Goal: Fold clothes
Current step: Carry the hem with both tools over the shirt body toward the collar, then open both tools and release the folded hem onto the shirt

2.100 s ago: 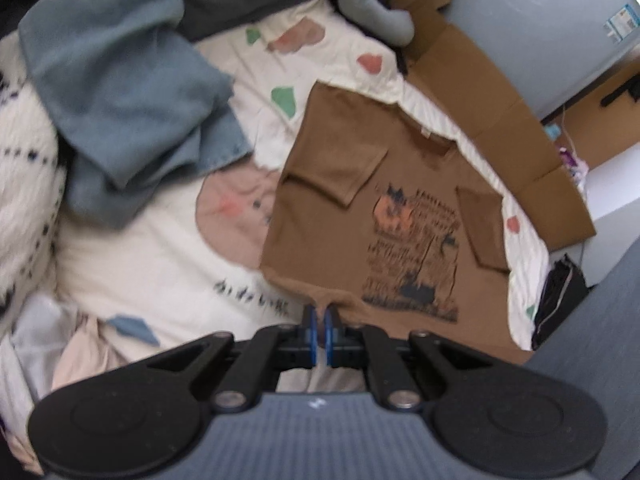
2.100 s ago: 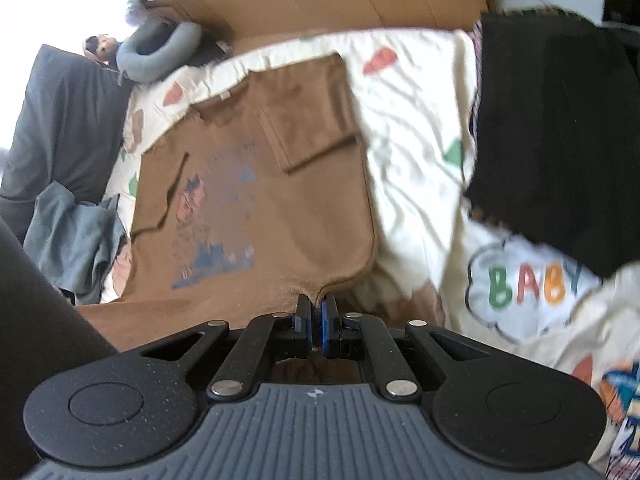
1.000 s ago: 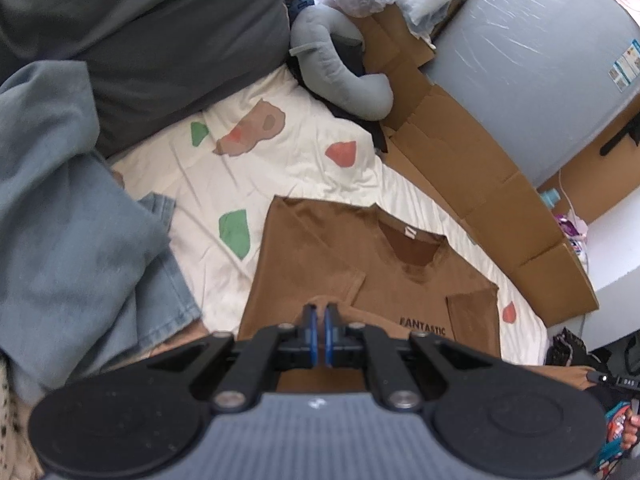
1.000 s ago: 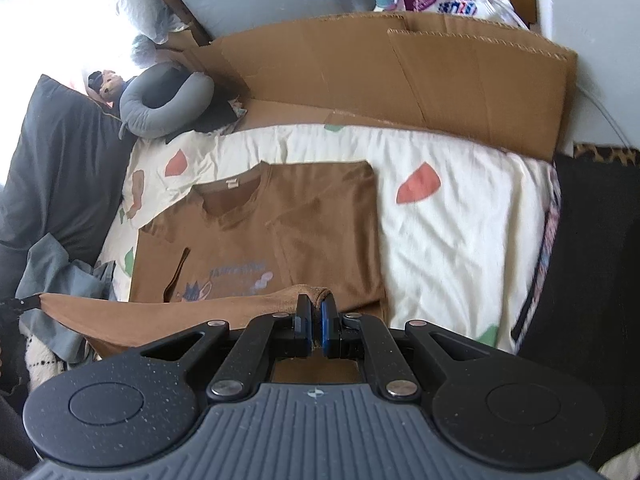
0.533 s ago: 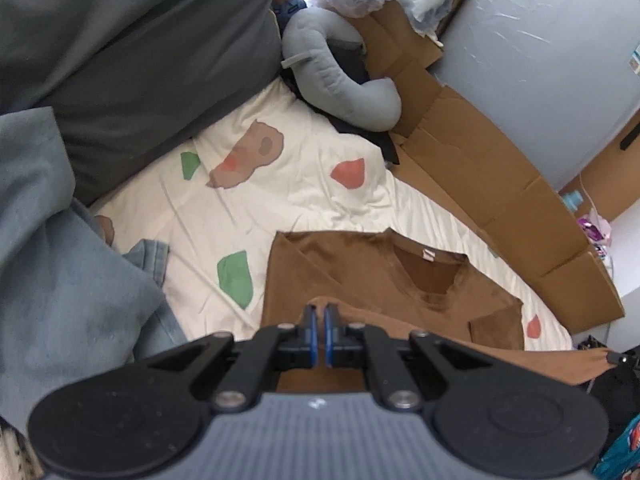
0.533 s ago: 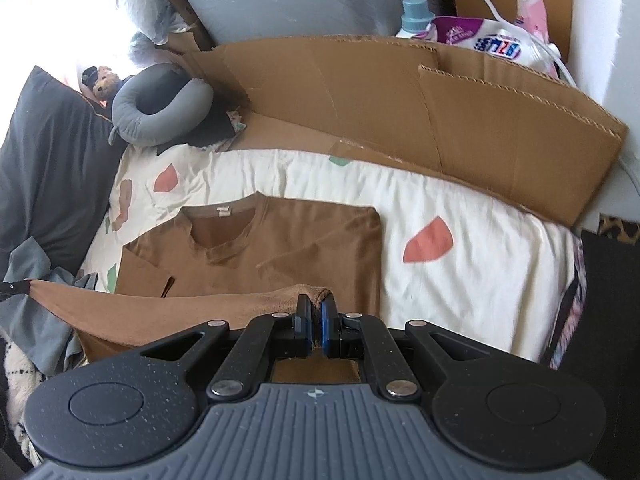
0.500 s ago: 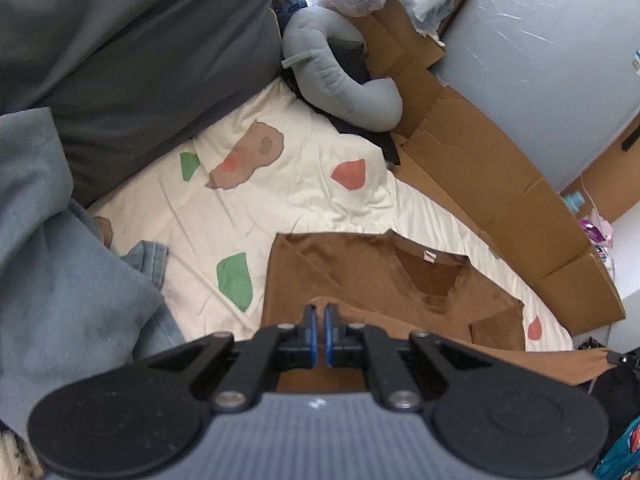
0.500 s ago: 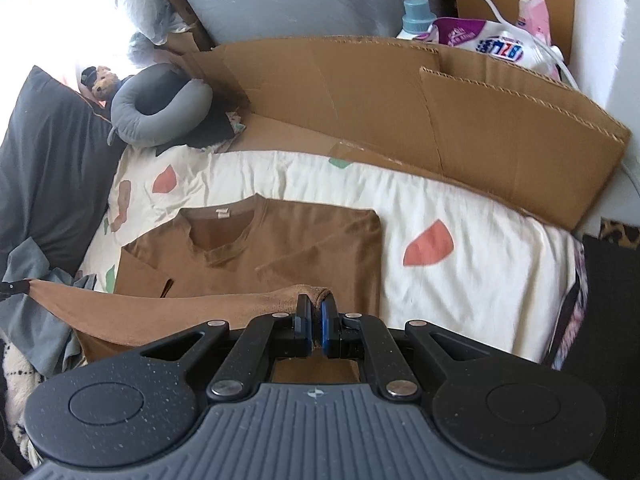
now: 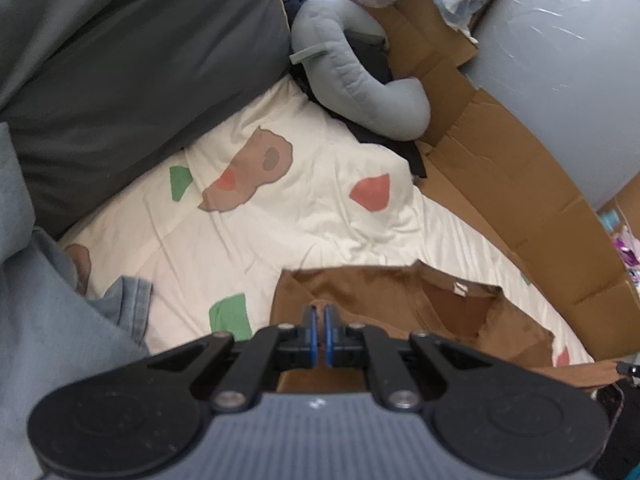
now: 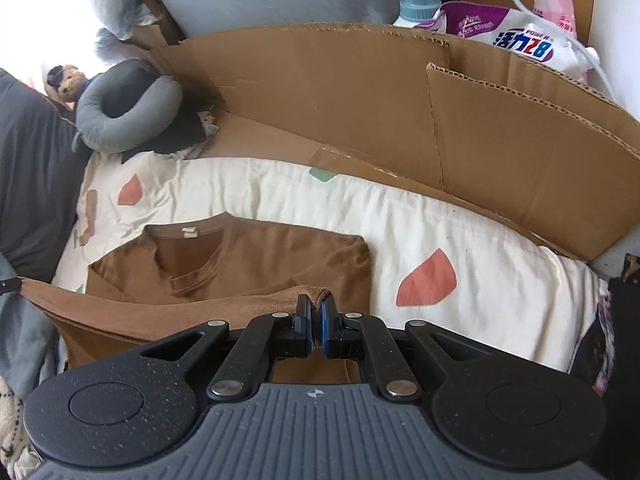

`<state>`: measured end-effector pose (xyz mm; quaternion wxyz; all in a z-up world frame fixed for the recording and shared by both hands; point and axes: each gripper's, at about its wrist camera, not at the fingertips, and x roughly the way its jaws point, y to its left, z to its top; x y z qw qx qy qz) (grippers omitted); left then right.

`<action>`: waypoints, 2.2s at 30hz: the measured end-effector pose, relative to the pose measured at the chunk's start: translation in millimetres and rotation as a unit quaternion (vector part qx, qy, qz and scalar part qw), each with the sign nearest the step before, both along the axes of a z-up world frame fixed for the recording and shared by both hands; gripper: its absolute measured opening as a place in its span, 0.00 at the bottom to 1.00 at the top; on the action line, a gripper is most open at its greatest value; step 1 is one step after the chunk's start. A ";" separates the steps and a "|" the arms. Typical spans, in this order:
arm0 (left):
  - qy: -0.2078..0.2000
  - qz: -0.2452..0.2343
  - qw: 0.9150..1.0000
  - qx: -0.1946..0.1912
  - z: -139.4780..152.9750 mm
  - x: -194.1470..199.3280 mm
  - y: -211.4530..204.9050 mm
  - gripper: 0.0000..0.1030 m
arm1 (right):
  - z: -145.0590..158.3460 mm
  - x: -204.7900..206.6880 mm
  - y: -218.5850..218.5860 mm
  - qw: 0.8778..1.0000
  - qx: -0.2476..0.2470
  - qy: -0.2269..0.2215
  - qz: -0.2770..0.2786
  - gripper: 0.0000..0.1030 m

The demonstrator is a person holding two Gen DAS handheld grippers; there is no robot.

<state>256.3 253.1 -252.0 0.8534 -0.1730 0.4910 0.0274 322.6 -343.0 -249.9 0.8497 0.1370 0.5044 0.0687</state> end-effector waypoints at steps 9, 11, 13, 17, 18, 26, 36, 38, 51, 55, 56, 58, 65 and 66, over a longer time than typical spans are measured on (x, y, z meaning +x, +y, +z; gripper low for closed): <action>0.002 0.026 1.000 0.013 -17.2 43.1 0.1 0.04 | -25.7 45.9 11.4 1.000 -0.022 0.009 -0.010 0.02; 0.005 0.032 0.999 0.018 -20.8 51.6 -0.3 0.04 | -29.5 55.3 13.3 1.000 -0.025 0.010 -0.013 0.02; 0.007 0.036 0.999 0.020 -25.4 59.6 -0.5 0.04 | -34.5 64.7 14.6 0.999 -0.028 0.014 -0.016 0.02; 0.015 0.043 0.999 0.027 -40.0 78.6 -1.8 0.04 | -50.4 83.2 16.0 0.999 -0.036 0.023 -0.025 0.02; 0.018 0.045 0.998 0.030 -44.5 83.3 -2.7 0.04 | -55.1 87.7 16.0 0.999 -0.039 0.026 -0.027 0.02; 0.032 0.067 0.996 0.043 -78.7 112.0 -8.7 0.04 | -91.6 119.8 21.1 0.997 -0.053 0.045 -0.043 0.02; 0.037 0.089 0.994 0.058 -103.7 129.9 -0.3 0.04 | -117.8 137.8 21.3 0.995 -0.031 0.045 -0.081 0.04; 0.047 0.079 0.994 0.063 -106.9 134.2 0.3 0.08 | -117.3 137.4 17.4 0.994 -0.030 0.035 -0.101 0.09; 0.023 -0.015 0.996 0.080 -100.7 108.9 2.9 0.53 | -94.5 114.9 12.6 0.999 -0.034 -0.024 0.004 0.47; 0.032 -0.030 0.995 0.093 -111.2 103.9 -1.3 0.53 | -109.7 105.2 21.0 0.998 -0.032 -0.008 0.052 0.47; 0.033 -0.032 0.994 0.096 -114.6 103.9 -2.6 0.53 | -115.0 102.7 24.2 0.997 -0.038 -0.003 0.062 0.47; 0.037 -0.038 0.994 0.100 -121.5 104.2 -5.2 0.53 | -124.6 97.7 31.6 0.996 -0.052 0.005 0.078 0.47; 0.048 -0.061 0.988 0.135 -143.6 122.3 -22.5 0.53 | -150.8 92.6 48.2 0.987 -0.121 0.019 0.104 0.47; 0.048 -0.062 0.987 0.138 -145.6 124.9 -23.9 0.53 | -153.1 95.5 49.4 0.986 -0.128 0.019 0.103 0.47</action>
